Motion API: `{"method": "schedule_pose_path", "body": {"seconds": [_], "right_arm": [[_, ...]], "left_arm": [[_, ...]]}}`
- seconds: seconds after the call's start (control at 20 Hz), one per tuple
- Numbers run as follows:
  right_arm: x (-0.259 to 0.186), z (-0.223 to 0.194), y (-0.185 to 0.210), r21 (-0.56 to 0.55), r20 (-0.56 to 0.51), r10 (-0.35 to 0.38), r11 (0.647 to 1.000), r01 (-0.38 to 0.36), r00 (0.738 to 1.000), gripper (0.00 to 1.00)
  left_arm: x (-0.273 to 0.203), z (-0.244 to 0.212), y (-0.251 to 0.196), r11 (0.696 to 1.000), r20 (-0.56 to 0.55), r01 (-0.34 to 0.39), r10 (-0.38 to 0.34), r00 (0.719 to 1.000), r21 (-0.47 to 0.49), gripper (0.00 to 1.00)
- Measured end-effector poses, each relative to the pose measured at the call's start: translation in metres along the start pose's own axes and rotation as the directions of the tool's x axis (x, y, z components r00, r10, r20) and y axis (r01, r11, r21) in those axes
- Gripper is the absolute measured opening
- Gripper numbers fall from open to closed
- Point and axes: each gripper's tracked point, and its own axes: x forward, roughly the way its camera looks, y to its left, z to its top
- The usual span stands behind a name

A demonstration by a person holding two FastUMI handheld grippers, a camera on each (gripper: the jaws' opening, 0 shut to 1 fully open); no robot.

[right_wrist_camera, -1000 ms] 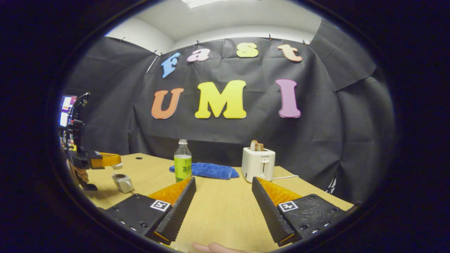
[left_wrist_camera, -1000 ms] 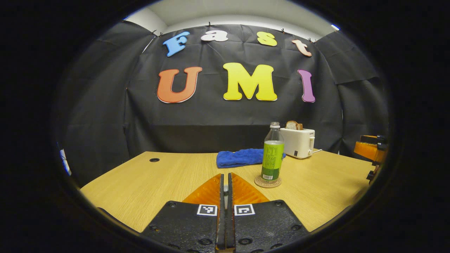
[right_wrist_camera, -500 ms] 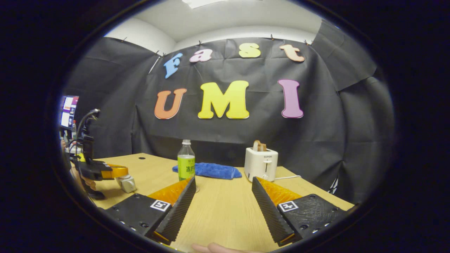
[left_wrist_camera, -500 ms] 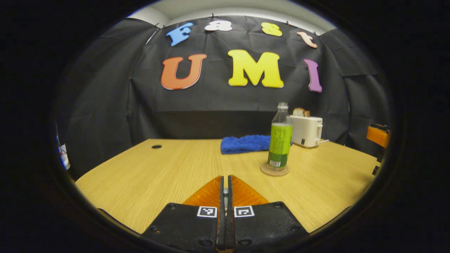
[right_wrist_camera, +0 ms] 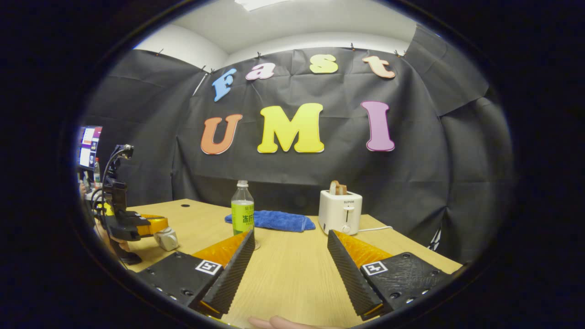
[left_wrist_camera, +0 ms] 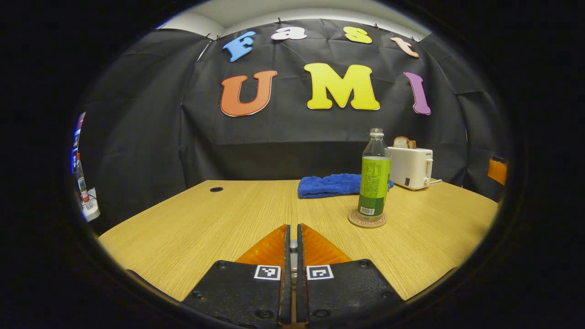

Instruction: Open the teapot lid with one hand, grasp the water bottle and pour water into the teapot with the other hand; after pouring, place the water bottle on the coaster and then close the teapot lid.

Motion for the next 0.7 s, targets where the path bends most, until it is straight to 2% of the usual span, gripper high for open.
{"method": "schedule_pose_path", "body": {"seconds": [0.1,0.15,0.2,0.25,0.35,0.4,0.45,0.5,0.55,0.6,0.7], "right_arm": [[-0.001,0.000,-0.001,0.002,-0.001,-0.002,1.000,0.002,1.000,0.95],[-0.001,0.001,-0.002,0.002,0.001,-0.005,1.000,0.005,1.000,0.95],[-0.001,0.002,-0.003,-0.001,0.002,-0.008,1.000,0.008,1.000,0.95],[-0.002,0.003,-0.004,-0.001,0.004,-0.010,1.000,0.010,1.000,0.96],[-0.004,0.006,-0.006,0.000,0.010,-0.013,1.000,0.013,1.000,0.97],[-0.004,0.007,-0.006,0.000,0.013,-0.013,1.000,0.013,1.000,0.97],[-0.006,0.009,-0.006,-0.003,0.016,-0.014,1.000,0.014,1.000,0.97],[-0.007,0.010,-0.006,-0.013,0.018,-0.010,1.000,0.010,1.000,0.97],[-0.009,0.012,-0.006,-0.024,0.023,-0.005,1.000,0.005,1.000,0.97],[-0.009,0.013,-0.009,-0.028,0.021,-0.008,1.000,0.009,1.000,0.95],[-0.012,0.016,-0.014,-0.023,0.014,-0.020,1.000,0.021,1.000,0.95]], "left_arm": [[0.000,0.000,-0.007,1.000,-0.010,0.021,-0.021,1.000,0.000,0.09],[-0.001,0.000,-0.010,1.000,-0.019,0.027,-0.027,0.999,0.001,0.14],[-0.002,0.001,-0.008,1.000,-0.026,0.017,-0.017,1.000,0.012,0.30],[-0.003,0.003,-0.005,1.000,-0.033,0.008,-0.007,0.999,0.023,0.39],[-0.010,0.009,-0.007,1.000,-0.046,0.027,-0.027,0.999,0.010,0.46],[-0.013,0.014,-0.007,1.000,-0.050,0.029,-0.029,0.998,-0.002,0.57],[-0.017,0.021,-0.006,1.000,-0.044,0.025,-0.025,0.999,-0.009,0.64],[-0.020,0.032,-0.004,1.000,-0.031,0.014,-0.014,0.999,-0.012,0.77],[-0.024,0.042,0.000,1.000,-0.010,-0.010,0.010,1.000,-0.006,0.86],[-0.030,0.052,0.005,0.999,0.004,-0.036,0.036,0.999,-0.001,1.00],[-0.042,0.066,0.008,0.998,0.023,-0.062,0.061,0.998,0.007,1.00]]}}
